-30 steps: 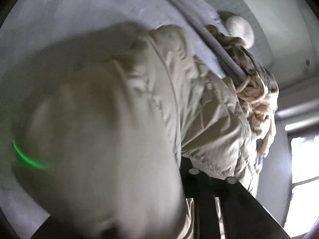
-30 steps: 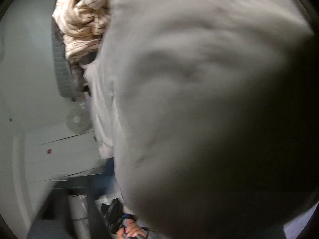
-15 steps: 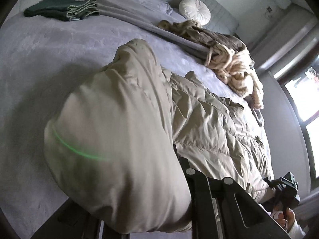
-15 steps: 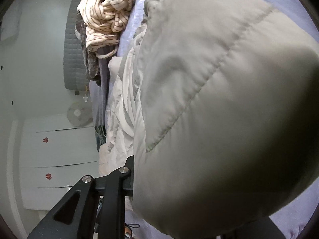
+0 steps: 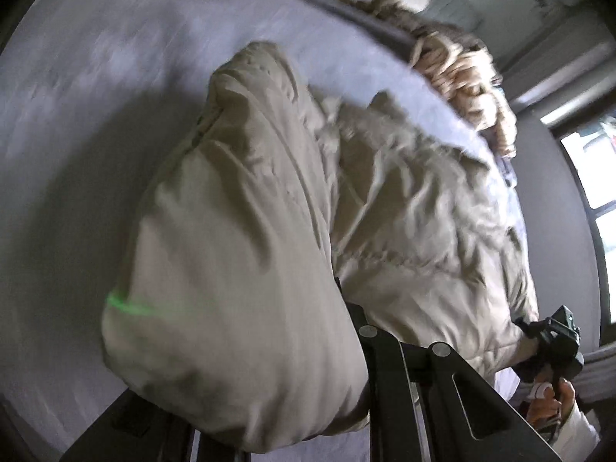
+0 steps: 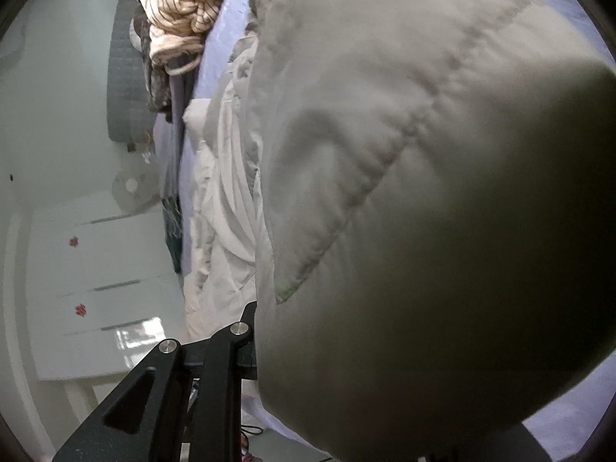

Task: Fold large clothes

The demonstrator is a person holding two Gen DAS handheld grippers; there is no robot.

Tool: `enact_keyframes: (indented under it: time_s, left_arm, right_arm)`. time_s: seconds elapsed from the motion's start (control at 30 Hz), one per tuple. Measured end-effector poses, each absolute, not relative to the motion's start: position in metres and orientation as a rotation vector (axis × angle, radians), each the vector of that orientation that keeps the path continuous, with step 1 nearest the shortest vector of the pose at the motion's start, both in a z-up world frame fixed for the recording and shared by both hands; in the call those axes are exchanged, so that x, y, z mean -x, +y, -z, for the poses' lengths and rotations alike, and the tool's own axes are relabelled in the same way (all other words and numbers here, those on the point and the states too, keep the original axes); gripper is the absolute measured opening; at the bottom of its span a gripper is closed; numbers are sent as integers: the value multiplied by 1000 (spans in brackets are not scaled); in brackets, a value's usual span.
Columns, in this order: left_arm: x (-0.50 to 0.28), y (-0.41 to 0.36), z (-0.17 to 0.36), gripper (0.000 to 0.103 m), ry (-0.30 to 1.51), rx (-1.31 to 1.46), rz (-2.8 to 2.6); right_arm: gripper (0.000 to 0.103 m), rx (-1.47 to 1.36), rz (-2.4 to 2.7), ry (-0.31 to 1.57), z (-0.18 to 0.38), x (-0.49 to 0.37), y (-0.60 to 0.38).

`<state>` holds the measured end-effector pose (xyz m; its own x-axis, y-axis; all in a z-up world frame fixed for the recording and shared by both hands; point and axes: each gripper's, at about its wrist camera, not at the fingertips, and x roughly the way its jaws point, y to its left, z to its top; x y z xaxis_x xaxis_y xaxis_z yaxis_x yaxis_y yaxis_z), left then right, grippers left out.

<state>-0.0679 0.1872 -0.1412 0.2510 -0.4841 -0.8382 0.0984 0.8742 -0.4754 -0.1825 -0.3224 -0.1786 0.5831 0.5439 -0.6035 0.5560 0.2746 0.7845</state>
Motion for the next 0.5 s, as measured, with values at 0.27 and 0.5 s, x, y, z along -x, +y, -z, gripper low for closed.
enact_keyframes:
  time_s: [0.27,0.5]
  left_arm:
    - [93,216,126,54,1295,282,188]
    - [89,236,84,54,1157,202,71]
  right_arm:
    - [50,-1199,134,1139,148,202,-346]
    - [26,-935,379,1106,100,221,-364]
